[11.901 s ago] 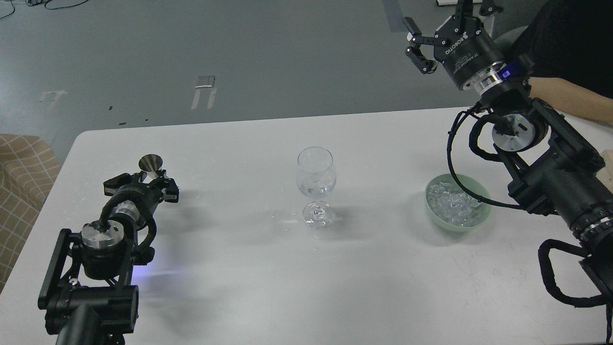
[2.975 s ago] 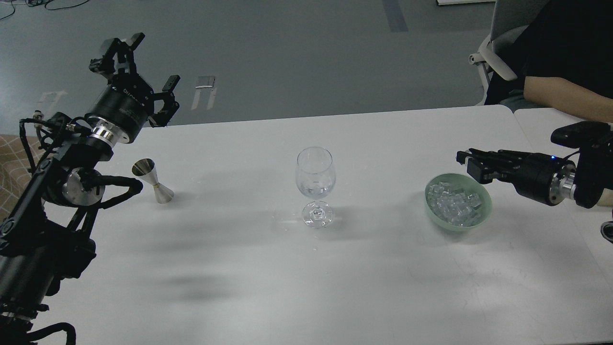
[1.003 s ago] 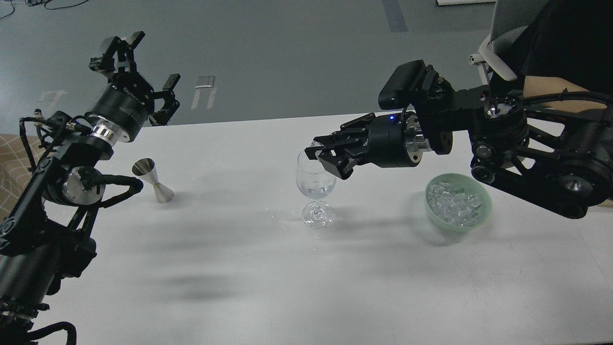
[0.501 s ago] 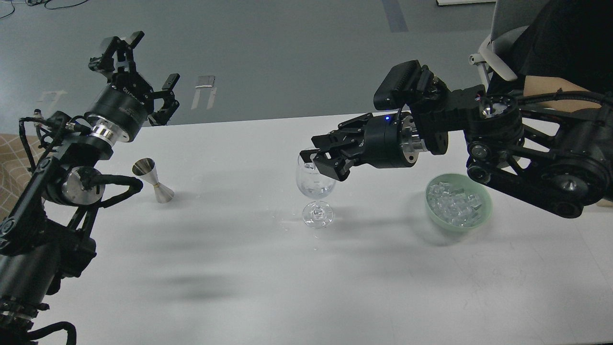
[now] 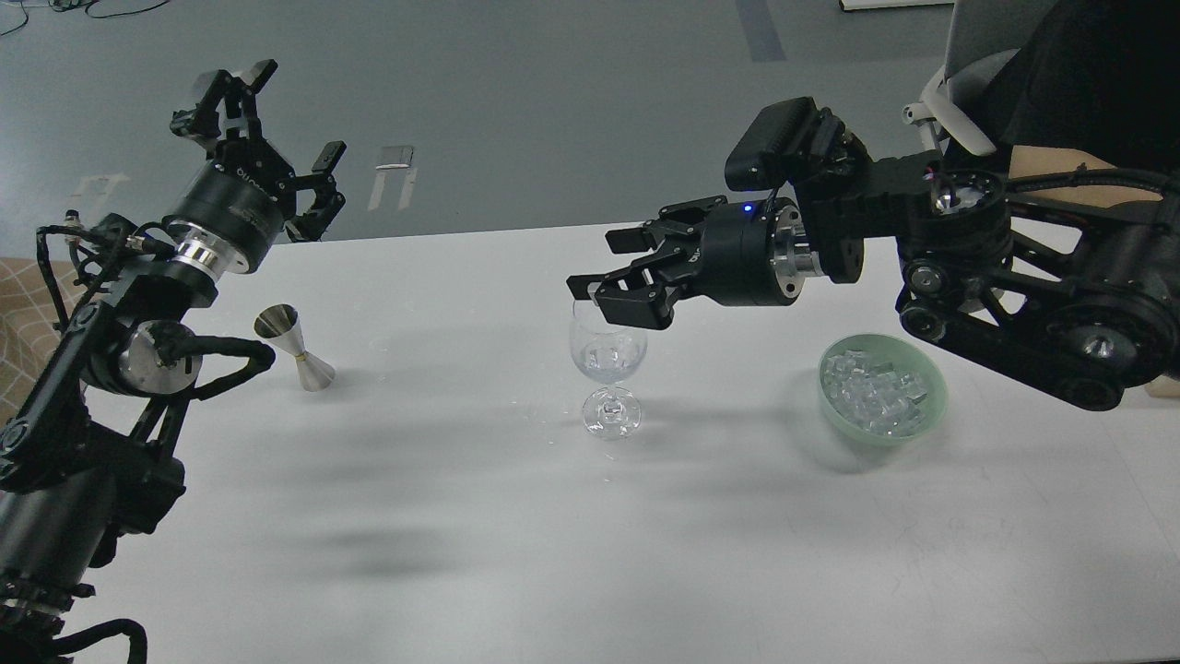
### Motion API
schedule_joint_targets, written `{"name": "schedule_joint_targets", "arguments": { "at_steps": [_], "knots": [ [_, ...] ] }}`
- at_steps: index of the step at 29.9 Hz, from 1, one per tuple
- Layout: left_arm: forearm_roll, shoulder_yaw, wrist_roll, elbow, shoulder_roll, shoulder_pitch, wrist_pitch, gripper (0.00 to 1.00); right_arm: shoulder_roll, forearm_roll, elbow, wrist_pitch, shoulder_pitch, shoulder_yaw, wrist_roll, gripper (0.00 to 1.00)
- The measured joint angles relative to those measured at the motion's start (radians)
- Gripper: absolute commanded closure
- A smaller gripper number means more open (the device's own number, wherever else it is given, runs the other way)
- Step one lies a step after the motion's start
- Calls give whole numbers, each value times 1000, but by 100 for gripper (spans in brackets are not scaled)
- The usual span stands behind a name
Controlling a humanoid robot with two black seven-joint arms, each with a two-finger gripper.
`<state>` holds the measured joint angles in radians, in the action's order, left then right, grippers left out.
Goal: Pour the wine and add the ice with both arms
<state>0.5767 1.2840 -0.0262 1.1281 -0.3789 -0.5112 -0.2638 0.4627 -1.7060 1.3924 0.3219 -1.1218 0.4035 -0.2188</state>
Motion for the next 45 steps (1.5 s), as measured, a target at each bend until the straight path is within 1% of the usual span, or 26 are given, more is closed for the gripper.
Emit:
{"name": "schedule_joint_targets", "arguments": {
  "at_steps": [3, 7, 14, 18, 21, 24, 28, 31, 33, 35, 37, 39, 42, 45],
  "knots": [
    [0, 0, 0, -3, 0, -1, 0, 2, -8, 86, -65, -36, -5, 58, 1, 0],
    [-14, 11, 0, -6, 1, -1, 0, 2, -50, 212, -213, -68, -10, 167, 1, 0],
    [-21, 7, -14, -25, 16, -30, 15, 2, -205, 381, -512, -84, -11, 382, 1, 0],
    [-18, -2, -14, -96, 42, -89, 18, 2, -282, 448, -629, -88, -12, 460, 3, 0],
    [-18, -3, -4, -192, 48, -145, -8, 2, -345, 502, -708, -139, -15, 504, 4, 0],
    [-14, -9, -1, -263, 44, -183, -72, 2, -401, 560, -772, -196, -25, 520, 4, 0],
    [-11, -22, -6, -359, 29, -233, -187, 2, -448, 694, -826, -217, -45, 527, 2, 0],
    [-9, -37, -9, -420, 29, -248, -219, 2, -460, 871, -849, -214, -44, 541, -7, 1],
    [-10, -50, -10, -437, 29, -257, -223, 2, -462, 969, -854, -207, -34, 545, -15, 3],
    [-15, -71, -6, -456, 29, -270, -225, 2, -462, 1043, -855, -188, -16, 547, -39, 2],
    [-17, -89, -3, -474, 33, -283, -225, 2, -463, 1108, -856, -136, 10, 549, -72, 1],
    [-18, -96, -2, -495, 37, -296, -225, 2, -463, 1162, -856, -62, 37, 550, -89, 0],
    [-20, -98, -2, -520, 41, -311, -225, 2, -463, 1237, -855, 39, 74, 552, -96, 0],
    [-26, -97, -1, -530, 47, -318, -225, 2, -456, 1302, -855, 122, 96, 554, -91, 0]
  ]
}}
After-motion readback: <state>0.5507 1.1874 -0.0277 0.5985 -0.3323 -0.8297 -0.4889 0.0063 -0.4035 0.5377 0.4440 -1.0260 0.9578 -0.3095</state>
